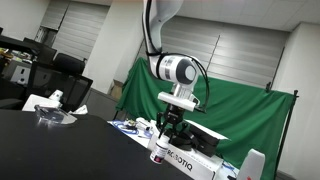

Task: Move the white bottle forward.

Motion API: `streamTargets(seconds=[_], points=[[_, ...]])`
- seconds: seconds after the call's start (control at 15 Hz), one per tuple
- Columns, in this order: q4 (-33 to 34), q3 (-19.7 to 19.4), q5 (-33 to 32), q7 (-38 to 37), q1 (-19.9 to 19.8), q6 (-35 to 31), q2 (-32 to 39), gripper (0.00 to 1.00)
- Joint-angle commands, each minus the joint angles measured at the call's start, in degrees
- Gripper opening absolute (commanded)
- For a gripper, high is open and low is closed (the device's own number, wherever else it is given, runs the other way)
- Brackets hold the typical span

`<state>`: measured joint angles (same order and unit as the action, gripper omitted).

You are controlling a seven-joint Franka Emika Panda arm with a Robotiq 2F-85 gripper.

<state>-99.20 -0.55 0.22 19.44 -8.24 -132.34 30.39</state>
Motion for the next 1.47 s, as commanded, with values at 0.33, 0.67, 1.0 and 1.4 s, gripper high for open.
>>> streamTargets(seconds=[0.33,0.67,1.0,1.4], points=[[-30.8,-1.0,3.0,4.9,-4.4,-8.6,-20.4,0.19],[-44.7,-3.9,2.8,7.8,-4.4,-15.0,-27.0,0.19],[-50.4,-5.9,0.9,7.0,-4.0,-21.6,-27.1,0.19],[-53.6,-7.1,-2.7,5.8,-4.0,-27.5,-26.2,0.19]])
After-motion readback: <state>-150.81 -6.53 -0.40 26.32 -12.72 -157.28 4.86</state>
